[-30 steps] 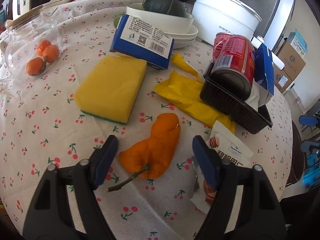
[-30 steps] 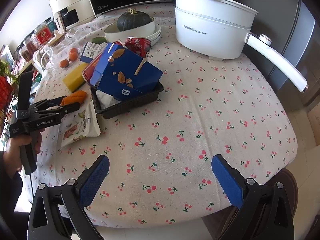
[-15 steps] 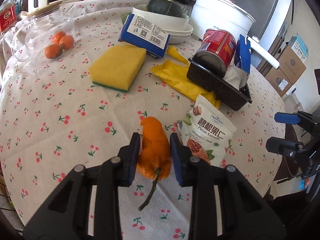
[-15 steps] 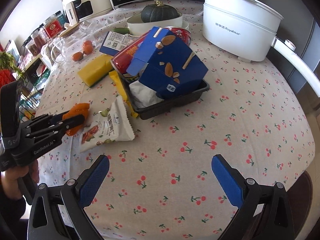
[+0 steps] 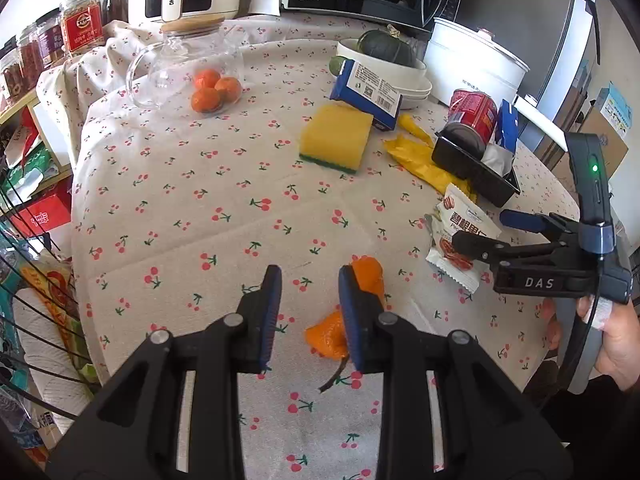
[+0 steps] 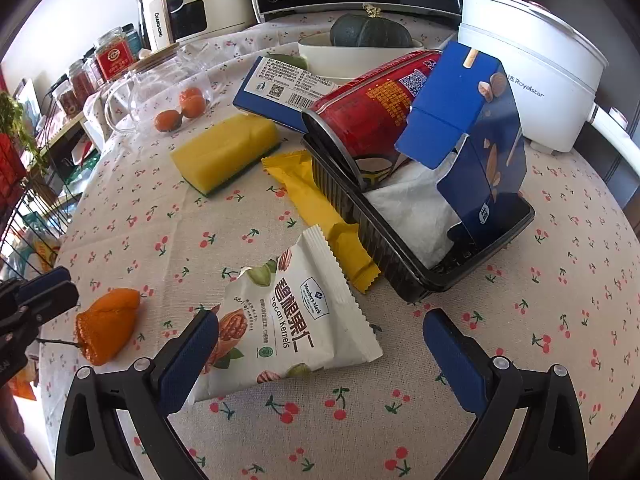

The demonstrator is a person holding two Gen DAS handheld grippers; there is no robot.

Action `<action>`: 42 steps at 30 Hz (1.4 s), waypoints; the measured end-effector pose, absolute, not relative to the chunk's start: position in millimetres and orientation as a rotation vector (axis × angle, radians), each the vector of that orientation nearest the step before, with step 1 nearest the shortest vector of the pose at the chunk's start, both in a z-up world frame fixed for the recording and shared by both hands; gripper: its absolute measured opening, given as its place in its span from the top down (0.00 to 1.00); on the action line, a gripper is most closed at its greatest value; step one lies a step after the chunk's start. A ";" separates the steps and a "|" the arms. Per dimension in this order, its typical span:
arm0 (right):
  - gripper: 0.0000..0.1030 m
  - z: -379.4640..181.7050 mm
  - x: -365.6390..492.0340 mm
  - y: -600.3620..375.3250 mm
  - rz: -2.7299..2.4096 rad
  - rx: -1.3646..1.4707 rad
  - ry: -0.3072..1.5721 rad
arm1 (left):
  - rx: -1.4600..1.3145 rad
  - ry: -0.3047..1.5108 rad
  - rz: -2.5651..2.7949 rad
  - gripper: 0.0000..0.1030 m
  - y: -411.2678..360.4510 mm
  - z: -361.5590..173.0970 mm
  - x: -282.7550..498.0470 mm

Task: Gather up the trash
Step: 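Grasp the pecan snack bag with the right tool, then lift the pepper and snack bag and carry both over the brown bin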

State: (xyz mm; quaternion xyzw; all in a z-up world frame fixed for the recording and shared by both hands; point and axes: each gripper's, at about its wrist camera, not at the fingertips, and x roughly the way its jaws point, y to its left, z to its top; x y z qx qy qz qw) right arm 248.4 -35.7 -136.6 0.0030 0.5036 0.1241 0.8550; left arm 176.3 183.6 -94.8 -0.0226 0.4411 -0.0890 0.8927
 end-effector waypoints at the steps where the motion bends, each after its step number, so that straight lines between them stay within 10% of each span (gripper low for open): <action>1: 0.00 -140.5 248.2 -33.7 0.255 0.004 1.058 | -0.048 0.921 -0.189 0.70 184.8 -95.8 176.0; 7: 0.28 -143.3 239.0 -27.2 0.271 -0.002 1.020 | -0.010 0.947 -0.241 0.68 179.1 -104.1 168.6; 12: 0.51 -137.8 236.0 -35.2 0.298 -0.003 1.036 | -0.054 0.976 -0.243 0.38 183.9 -105.5 169.7; 17: 0.68 -131.2 235.9 -50.0 0.340 0.078 1.066 | -0.089 1.014 -0.235 0.37 186.2 -111.5 172.8; 36: 0.82 -95.3 217.3 -65.2 0.432 0.078 1.036 | 0.006 1.110 -0.406 0.33 135.7 -125.3 169.0; 42: 0.84 -86.8 211.5 -80.1 0.432 0.090 1.030 | -0.026 1.114 -0.422 0.64 137.5 -124.8 172.2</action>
